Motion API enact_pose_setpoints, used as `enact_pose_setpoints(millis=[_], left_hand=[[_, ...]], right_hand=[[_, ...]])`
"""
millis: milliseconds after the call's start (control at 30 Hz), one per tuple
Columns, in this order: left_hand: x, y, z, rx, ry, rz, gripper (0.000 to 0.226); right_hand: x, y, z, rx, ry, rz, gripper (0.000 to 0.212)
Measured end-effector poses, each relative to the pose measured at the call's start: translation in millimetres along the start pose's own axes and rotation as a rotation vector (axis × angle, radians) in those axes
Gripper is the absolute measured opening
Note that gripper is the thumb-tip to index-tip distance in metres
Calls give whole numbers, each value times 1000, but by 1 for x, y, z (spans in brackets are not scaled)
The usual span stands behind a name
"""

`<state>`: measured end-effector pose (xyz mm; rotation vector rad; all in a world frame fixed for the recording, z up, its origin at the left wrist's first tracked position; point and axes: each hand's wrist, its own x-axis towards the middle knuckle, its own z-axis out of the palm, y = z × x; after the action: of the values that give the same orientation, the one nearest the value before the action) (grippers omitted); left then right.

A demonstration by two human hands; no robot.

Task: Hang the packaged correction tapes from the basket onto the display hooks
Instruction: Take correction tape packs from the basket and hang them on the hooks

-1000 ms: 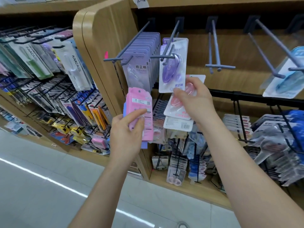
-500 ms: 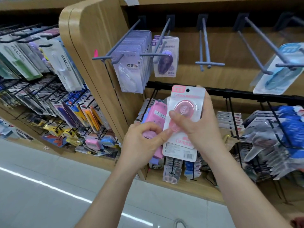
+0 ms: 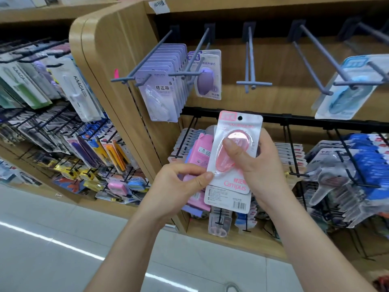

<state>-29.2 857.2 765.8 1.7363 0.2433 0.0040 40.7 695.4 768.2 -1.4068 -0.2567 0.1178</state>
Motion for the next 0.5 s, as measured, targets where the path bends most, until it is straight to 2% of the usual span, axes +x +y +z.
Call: enact_pose_setpoints(millis=[233,400,500], left_hand=[[0,-3,19,-24,170,45,13],[1,1,30,-151,270,32,18],[5,-5,35,-128,351,67,18]], right_hand=[[0,-8,-28,-49,-266,7,70],[0,0,-44,-87,-253,-20,66],[-3,3,-42,-56,-221,-66,50]])
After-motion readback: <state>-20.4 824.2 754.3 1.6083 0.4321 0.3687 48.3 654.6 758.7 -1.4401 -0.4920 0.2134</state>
